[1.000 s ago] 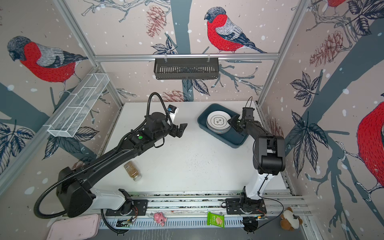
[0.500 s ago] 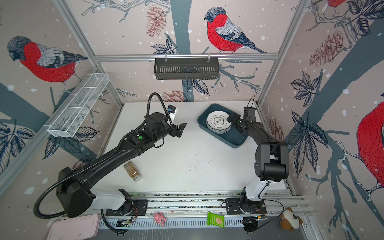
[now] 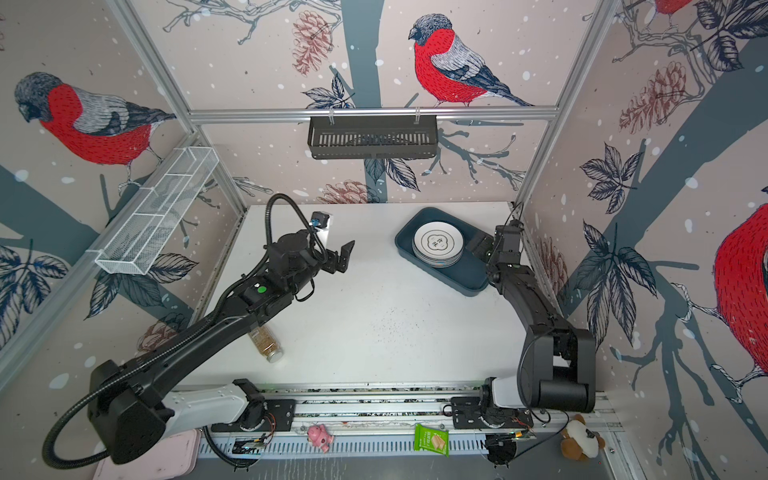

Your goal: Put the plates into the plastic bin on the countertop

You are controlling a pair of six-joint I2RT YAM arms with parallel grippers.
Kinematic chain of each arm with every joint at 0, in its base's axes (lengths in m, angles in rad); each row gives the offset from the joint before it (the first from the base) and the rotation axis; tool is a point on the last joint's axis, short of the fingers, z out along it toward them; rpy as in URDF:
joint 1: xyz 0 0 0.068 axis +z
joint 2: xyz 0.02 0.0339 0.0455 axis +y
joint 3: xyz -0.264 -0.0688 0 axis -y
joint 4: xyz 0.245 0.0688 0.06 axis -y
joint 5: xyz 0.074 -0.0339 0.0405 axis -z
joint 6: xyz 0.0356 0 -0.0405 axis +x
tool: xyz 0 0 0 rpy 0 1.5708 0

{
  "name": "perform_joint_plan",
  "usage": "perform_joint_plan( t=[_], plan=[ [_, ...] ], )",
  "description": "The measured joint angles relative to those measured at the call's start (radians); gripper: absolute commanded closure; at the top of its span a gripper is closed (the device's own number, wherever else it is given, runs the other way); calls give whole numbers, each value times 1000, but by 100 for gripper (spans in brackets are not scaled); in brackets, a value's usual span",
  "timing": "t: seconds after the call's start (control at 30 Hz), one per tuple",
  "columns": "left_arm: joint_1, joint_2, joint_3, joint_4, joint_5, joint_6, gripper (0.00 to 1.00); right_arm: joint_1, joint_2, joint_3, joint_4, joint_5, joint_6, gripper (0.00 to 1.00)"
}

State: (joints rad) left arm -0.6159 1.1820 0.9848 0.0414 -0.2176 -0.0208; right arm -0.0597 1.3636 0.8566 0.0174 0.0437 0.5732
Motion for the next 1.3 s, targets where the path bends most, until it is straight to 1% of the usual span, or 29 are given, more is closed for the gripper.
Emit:
perform_joint_plan(
  t=[0.2, 0.33, 0.43, 0.53, 0.63, 0.73, 0.9, 1.0, 1.1, 1.17, 1.3],
  plan=[
    [154, -47, -33, 84, 10, -31, 4, 3, -153, -194, 106, 256, 0, 1],
    [233, -40, -16, 88, 39, -24, 4, 29, -195, -273, 176, 407, -6, 1],
    [280, -36, 30, 74, 60, -23, 3, 63, -208, -304, 227, 508, -27, 0],
    [295, -53, 33, 89, 56, -13, 3, 95, -211, -352, 307, 567, -59, 1],
    [298, -93, -42, 130, 35, -5, 4, 125, -205, -411, 397, 595, -100, 1],
    [299, -154, -185, 214, -27, 3, 4, 151, -196, -463, 503, 621, -141, 0],
    [327, -269, -507, 470, -127, 32, 4, 181, -164, -564, 730, 652, -239, 1],
    [354, -304, -650, 601, -160, 51, 4, 196, -137, -589, 828, 662, -291, 1],
    [384, -316, -748, 713, -187, 63, 4, 211, -132, -589, 892, 661, -327, 1],
    [412, -312, -787, 757, -202, 64, 4, 212, -132, -594, 924, 650, -347, 1],
    [471, -256, -866, 876, -204, 42, 4, 209, -121, -597, 962, 605, -390, 1]
  ],
)
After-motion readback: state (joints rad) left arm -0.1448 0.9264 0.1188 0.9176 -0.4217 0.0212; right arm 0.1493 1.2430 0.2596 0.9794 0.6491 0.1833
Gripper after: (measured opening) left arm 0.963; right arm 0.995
